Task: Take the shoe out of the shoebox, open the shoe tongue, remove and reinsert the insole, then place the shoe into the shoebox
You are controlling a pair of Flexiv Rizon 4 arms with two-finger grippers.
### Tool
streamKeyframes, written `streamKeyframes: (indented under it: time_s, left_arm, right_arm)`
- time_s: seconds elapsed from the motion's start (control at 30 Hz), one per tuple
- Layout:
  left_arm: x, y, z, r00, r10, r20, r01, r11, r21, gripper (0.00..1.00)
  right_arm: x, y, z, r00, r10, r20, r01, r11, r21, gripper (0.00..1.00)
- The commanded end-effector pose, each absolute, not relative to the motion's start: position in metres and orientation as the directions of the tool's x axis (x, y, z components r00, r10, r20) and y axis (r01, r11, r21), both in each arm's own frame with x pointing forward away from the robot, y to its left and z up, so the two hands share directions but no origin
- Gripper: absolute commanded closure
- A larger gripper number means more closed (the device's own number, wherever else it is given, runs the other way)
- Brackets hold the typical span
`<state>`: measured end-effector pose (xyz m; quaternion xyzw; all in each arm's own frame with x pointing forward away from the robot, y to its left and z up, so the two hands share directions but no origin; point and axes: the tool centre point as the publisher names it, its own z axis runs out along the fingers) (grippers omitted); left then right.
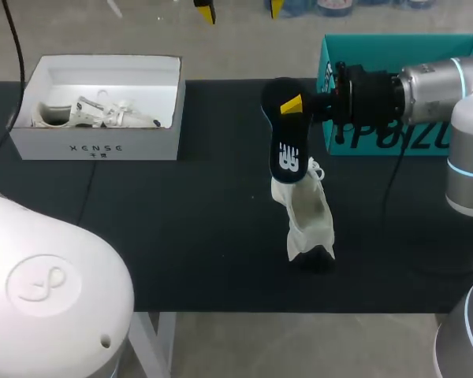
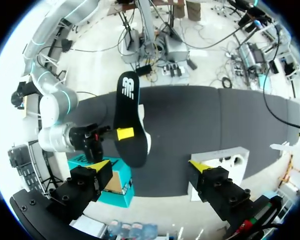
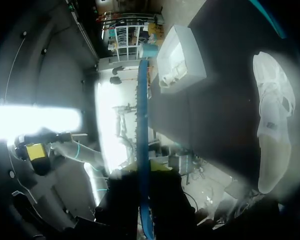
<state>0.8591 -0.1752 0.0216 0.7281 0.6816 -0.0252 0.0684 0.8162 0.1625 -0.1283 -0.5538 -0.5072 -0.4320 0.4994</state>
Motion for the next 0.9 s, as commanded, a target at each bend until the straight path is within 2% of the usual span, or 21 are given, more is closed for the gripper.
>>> streamKeyframes:
  time_s: [0.03, 0.9]
  left_arm:
    - [0.8499, -0.1791, 0.0151, 0.068, 0.990, -0.125, 0.995, -0.058, 0.080, 0.00]
    - [0.8463, -0.1797, 0.0135, 0.073, 0.987, -0.142, 0.993, -0.060, 0.098, 0.00]
  right_arm:
    - [0.8169, 0.1632, -0.1287, 0.113, 0.131, 0.985, 0.993, 0.014, -0.116, 1.00]
    - [0.8169, 0.1632, -0.1287, 0.113, 0.131, 0.985, 0.993, 0.014, -0.116, 1.00]
